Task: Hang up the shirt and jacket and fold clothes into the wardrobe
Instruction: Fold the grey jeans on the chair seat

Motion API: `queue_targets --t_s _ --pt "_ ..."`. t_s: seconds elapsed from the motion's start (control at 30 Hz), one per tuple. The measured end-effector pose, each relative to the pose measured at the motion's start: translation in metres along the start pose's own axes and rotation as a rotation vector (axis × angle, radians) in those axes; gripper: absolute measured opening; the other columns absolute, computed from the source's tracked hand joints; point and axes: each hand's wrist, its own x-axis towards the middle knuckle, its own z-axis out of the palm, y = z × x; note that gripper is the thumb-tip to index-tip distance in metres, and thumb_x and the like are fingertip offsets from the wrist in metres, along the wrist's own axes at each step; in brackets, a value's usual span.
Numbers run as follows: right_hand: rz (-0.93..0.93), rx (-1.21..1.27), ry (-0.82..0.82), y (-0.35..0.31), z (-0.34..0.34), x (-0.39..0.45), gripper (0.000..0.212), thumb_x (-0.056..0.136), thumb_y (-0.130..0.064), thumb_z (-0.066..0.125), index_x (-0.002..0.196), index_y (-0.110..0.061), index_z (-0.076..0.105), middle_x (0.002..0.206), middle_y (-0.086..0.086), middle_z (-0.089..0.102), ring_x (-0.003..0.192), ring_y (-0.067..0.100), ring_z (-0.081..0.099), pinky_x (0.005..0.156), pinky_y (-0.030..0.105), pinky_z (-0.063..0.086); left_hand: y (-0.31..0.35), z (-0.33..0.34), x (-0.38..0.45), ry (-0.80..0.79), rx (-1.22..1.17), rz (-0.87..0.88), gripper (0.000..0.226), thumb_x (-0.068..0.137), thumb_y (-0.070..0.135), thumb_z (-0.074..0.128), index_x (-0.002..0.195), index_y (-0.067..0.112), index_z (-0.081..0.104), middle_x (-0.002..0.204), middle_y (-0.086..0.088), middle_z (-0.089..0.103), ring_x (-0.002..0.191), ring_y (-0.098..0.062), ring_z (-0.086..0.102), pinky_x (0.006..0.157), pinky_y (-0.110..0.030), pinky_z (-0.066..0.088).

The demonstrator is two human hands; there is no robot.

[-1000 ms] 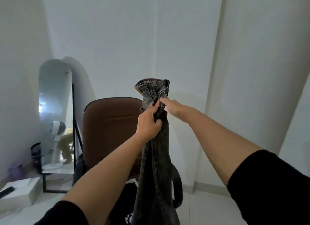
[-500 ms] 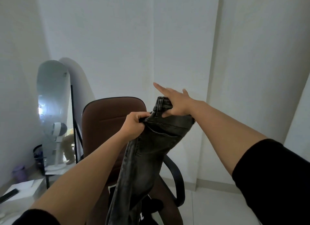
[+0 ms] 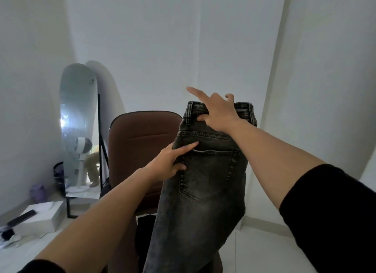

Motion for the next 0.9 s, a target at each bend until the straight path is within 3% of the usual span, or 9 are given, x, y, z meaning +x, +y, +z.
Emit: queue_targets --t_s 0.03,0.1,0.17,0.23,0.3,0.47,0.6,0.7,0.9 --pt "-0.013 -0.032 0.055 0.000 0.000 -0.002 0.077 0.092 -0.028 0.057 0.145 -0.049 0.005 0.099 0.000 0.054 0.119 0.021 0.042 0.107 0.056 0.014 0.004 -0.006 0.005 0.026 -0.013 -0.021 0.080 0.082 0.003 0.066 0.145 0.036 0.029 0.151 0.001 0.026 0.134 -0.005 0.019 0.114 -0.024 0.018" --pt "-0.009 -0.098 0.162 0.005 0.000 -0.008 0.078 0.092 -0.035 0.056 0.147 -0.047 0.002 0.133 0.004 0.045 0.135 0.023 0.027 0.109 0.062 0.008 0.009 -0.019 0.017 0.105 -0.001 -0.056 0.080 0.080 0.000 0.067 0.144 0.034 0.033 0.150 -0.001 0.031 0.135 -0.008 0.024 0.112 -0.019 0.017" --pt "0.010 -0.135 0.177 0.013 0.002 -0.020 0.084 0.087 -0.052 0.055 0.145 -0.049 -0.007 0.157 0.008 0.008 0.146 0.028 0.001 0.109 0.066 0.001 0.014 -0.035 0.027 0.163 0.048 -0.064 0.081 0.079 -0.001 0.067 0.145 0.033 0.033 0.148 -0.003 0.036 0.137 -0.017 0.032 0.109 -0.018 0.019" --pt "0.011 -0.127 0.123 0.023 0.009 -0.036 0.091 0.081 -0.064 0.054 0.141 -0.051 -0.013 0.158 0.008 -0.015 0.145 0.032 -0.013 0.108 0.066 -0.003 0.020 -0.053 0.036 0.191 0.088 -0.072 0.082 0.080 0.000 0.067 0.145 0.034 0.031 0.143 -0.002 0.043 0.133 -0.021 0.039 0.107 -0.019 0.023" --pt "0.032 -0.107 0.067 0.030 0.020 -0.052 0.096 0.076 -0.070 0.055 0.138 -0.052 -0.016 0.157 0.008 -0.021 0.145 0.034 -0.015 0.109 0.066 -0.003 0.028 -0.071 0.042 0.212 0.106 -0.086 0.081 0.082 0.002 0.066 0.145 0.038 0.029 0.139 -0.002 0.047 0.130 -0.021 0.041 0.105 -0.020 0.025" --pt "0.090 -0.045 -0.058 0.037 0.038 -0.073 0.097 0.074 -0.073 0.053 0.133 -0.057 -0.022 0.158 0.008 -0.017 0.146 0.037 -0.004 0.113 0.062 0.007 0.045 -0.106 0.048 0.332 0.075 -0.080 0.078 0.085 0.005 0.065 0.142 0.044 0.029 0.140 0.003 0.047 0.130 -0.016 0.041 0.105 -0.019 0.026" --pt "0.113 0.109 -0.119 0.027 0.037 -0.076 0.096 0.073 -0.070 0.057 0.128 -0.065 -0.022 0.160 0.006 -0.007 0.144 0.038 0.014 0.113 0.056 0.020 0.053 -0.126 0.048 0.358 -0.073 -0.016 0.077 0.085 0.001 0.064 0.137 0.049 0.036 0.141 0.011 0.044 0.133 -0.009 0.038 0.112 -0.028 0.030" --pt "0.110 0.324 -0.084 0.022 0.029 -0.077 0.093 0.074 -0.064 0.063 0.124 -0.073 -0.015 0.159 0.000 0.001 0.138 0.036 0.031 0.111 0.049 0.033 0.061 -0.134 0.046 0.383 -0.118 0.028 0.074 0.085 -0.004 0.061 0.136 0.045 0.039 0.138 0.013 0.046 0.130 -0.002 0.040 0.108 -0.015 0.030" --pt "0.171 0.627 -0.011 0.013 0.020 -0.072 0.085 0.084 -0.050 0.062 0.126 -0.071 -0.008 0.156 0.000 0.025 0.137 0.031 0.035 0.110 0.042 0.034 0.066 -0.140 0.039 0.470 -0.176 0.058 0.069 0.084 -0.011 0.057 0.137 0.031 0.043 0.135 0.011 0.050 0.120 0.012 0.043 0.103 -0.005 0.030"
